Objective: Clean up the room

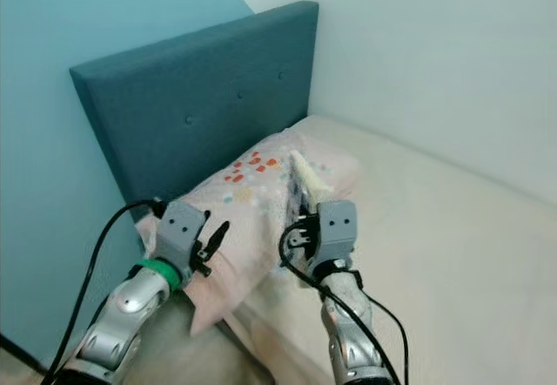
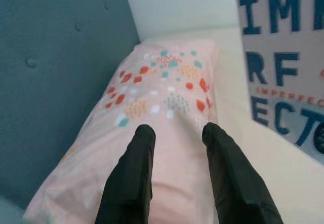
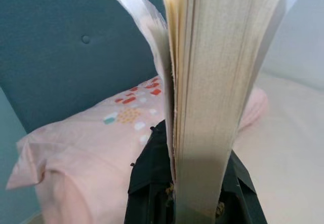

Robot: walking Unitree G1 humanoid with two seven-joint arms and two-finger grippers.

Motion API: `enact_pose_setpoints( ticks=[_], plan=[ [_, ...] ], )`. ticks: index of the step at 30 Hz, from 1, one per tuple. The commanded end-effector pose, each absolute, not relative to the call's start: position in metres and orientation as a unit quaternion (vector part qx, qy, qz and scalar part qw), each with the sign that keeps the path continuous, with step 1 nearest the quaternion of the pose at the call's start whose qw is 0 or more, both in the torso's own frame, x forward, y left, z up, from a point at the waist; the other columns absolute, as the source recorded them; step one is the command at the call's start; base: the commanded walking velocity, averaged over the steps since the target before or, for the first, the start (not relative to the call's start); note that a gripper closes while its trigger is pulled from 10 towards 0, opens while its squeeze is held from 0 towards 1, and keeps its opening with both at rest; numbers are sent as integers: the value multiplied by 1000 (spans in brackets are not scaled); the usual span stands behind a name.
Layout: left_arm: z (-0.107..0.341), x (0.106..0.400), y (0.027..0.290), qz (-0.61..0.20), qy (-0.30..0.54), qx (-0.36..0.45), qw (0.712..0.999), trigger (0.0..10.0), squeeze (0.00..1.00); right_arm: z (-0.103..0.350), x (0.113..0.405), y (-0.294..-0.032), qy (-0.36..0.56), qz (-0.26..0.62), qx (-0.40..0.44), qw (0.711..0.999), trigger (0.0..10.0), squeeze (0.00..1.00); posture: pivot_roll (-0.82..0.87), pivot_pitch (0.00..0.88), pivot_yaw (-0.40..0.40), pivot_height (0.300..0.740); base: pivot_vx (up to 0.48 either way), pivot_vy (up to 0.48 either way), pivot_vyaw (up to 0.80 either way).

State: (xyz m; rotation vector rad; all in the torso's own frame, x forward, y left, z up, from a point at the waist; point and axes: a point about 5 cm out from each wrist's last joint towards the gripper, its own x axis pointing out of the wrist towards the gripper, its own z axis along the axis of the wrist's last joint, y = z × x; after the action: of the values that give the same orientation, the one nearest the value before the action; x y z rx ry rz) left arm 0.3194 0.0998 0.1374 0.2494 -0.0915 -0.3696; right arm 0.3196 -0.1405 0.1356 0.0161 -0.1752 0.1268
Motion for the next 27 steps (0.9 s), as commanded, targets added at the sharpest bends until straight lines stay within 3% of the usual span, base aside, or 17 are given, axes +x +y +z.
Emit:
enact_pose_setpoints(
  ticks=[1,22,27],
  plan=[
    [133,319,102,-176,-35,123,976,10000,0,140,319,-138,-99,68,12,993,10000,0,-153,33,70,740,0,0,0],
    [133,319,101,-177,-33,124,976,10000,0,140,319,-142,-102,48,14,994,10000,0,-154,37,71,740,0,0,0],
    [132,319,101,-177,-33,124,976,10000,0,141,319,-146,-110,33,32,993,10000,0,-154,38,71,716,0,0,0]
  ],
)
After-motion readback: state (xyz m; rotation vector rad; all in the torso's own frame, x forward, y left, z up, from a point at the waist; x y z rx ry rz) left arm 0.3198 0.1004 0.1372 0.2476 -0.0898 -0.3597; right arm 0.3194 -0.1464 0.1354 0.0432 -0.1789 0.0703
